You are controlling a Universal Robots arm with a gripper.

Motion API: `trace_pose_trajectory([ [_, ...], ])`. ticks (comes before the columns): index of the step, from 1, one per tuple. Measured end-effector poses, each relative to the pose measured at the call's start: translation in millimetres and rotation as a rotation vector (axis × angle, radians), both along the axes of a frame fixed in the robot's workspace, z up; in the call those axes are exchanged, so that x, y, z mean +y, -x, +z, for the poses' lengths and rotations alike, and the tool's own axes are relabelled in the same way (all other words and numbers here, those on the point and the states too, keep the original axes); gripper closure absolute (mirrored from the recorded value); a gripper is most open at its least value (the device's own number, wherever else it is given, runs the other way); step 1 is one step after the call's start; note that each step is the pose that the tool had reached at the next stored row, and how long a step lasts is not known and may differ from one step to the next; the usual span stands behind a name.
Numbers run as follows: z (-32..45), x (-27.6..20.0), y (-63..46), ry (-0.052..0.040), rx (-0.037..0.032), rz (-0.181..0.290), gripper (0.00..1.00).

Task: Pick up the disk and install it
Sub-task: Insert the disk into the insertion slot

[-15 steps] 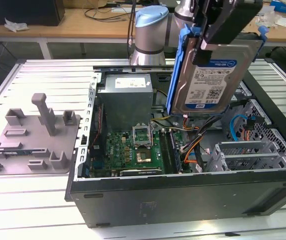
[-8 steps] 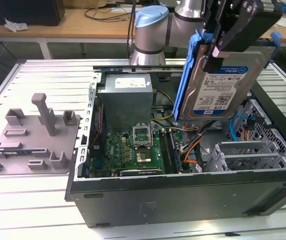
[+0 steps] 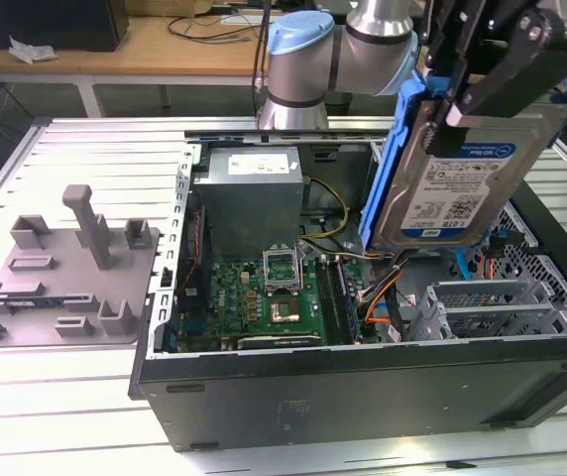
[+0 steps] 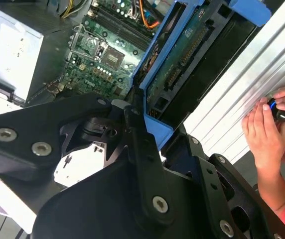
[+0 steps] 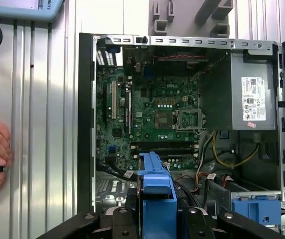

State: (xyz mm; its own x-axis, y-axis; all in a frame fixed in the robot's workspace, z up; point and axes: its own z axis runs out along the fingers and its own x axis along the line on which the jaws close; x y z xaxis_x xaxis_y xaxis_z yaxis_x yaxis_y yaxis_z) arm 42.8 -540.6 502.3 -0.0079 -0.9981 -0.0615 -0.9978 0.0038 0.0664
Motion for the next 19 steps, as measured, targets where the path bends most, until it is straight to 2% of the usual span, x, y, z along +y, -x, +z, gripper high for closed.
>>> trace_pose_trajectory([
  [19, -2.4, -14.2, -40.5, 0.0, 0.0, -0.001, 0.63],
])
